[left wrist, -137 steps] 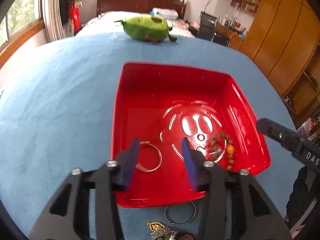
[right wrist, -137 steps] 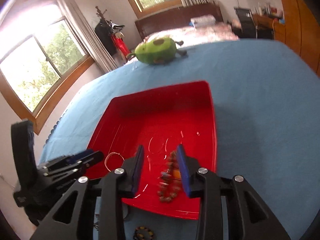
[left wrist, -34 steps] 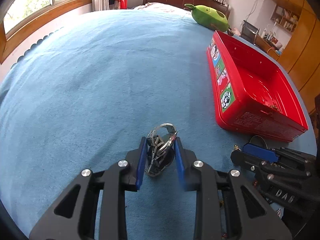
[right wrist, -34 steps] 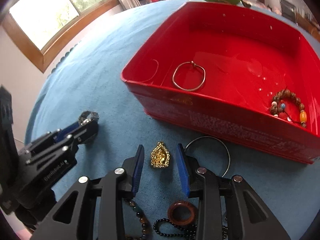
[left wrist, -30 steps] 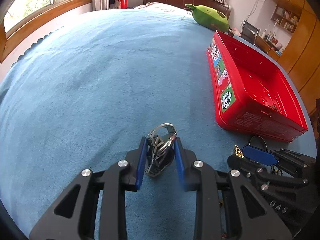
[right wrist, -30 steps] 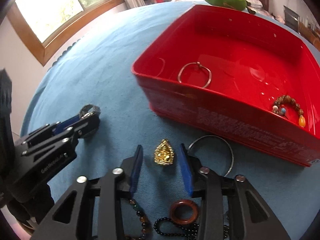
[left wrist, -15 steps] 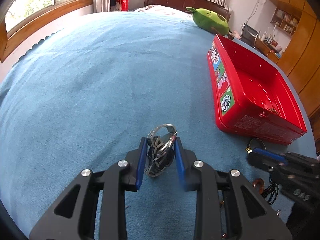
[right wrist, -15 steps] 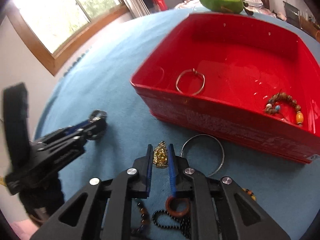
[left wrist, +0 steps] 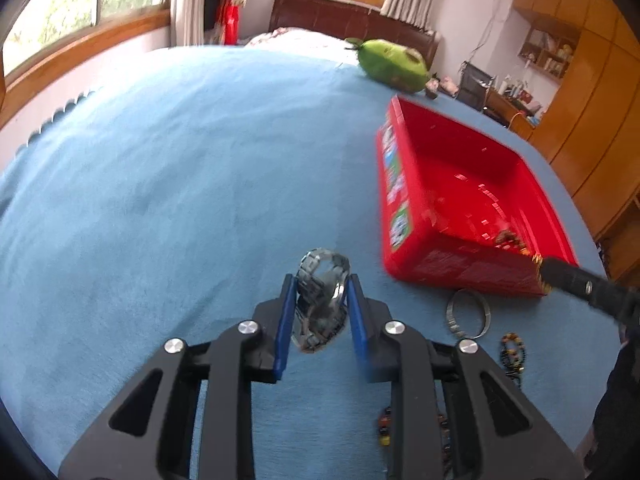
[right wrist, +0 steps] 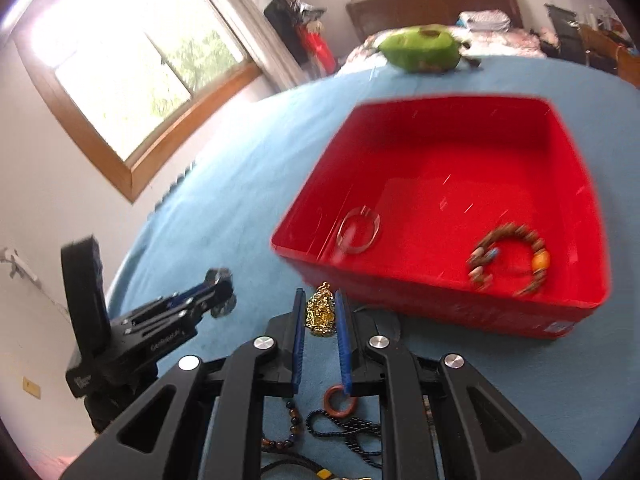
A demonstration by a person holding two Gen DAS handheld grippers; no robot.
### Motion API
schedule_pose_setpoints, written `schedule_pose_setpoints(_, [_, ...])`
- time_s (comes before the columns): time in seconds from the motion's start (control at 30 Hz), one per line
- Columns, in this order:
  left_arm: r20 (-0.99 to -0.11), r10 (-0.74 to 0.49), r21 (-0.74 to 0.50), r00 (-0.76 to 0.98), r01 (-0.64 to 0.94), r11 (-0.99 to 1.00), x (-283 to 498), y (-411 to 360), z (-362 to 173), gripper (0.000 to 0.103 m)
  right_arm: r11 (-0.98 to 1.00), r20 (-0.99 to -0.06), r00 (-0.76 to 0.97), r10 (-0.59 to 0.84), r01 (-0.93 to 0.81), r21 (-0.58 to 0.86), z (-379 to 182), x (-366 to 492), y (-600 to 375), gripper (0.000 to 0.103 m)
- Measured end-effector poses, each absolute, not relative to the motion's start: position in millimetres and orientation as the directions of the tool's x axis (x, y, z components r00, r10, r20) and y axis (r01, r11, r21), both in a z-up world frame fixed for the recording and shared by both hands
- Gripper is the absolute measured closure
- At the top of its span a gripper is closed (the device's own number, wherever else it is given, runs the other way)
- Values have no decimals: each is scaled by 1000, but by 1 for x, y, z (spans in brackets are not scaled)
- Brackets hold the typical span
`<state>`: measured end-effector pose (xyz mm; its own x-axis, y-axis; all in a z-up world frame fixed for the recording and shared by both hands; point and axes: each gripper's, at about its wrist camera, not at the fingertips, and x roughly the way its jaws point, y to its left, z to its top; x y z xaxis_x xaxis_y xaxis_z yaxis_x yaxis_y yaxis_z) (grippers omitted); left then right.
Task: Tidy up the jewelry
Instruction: 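Lower the keychain and gold pendant into the red tin and open both tools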
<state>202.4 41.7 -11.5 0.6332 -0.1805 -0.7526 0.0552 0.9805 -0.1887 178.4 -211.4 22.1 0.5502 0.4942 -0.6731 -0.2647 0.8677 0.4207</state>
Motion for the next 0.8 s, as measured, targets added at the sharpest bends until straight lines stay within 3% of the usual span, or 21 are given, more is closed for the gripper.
schedule_pose_setpoints(0.23, [-733,-263,-210,628,159,965,219,6,22,81,901,-687,592,421,-181,395,37,202,-246,89])
schedule_pose_setpoints(0.47, [-752,-299,-262,587,150,953,228,12,11,88,879,-686,566,458,-174,443,19,209,-256,89])
schedule_pose_setpoints(0.8, [-656,-365,-285,661,231,930,210,4,64,89,895,-685,593,423,-156,418,36,212,-258,89])
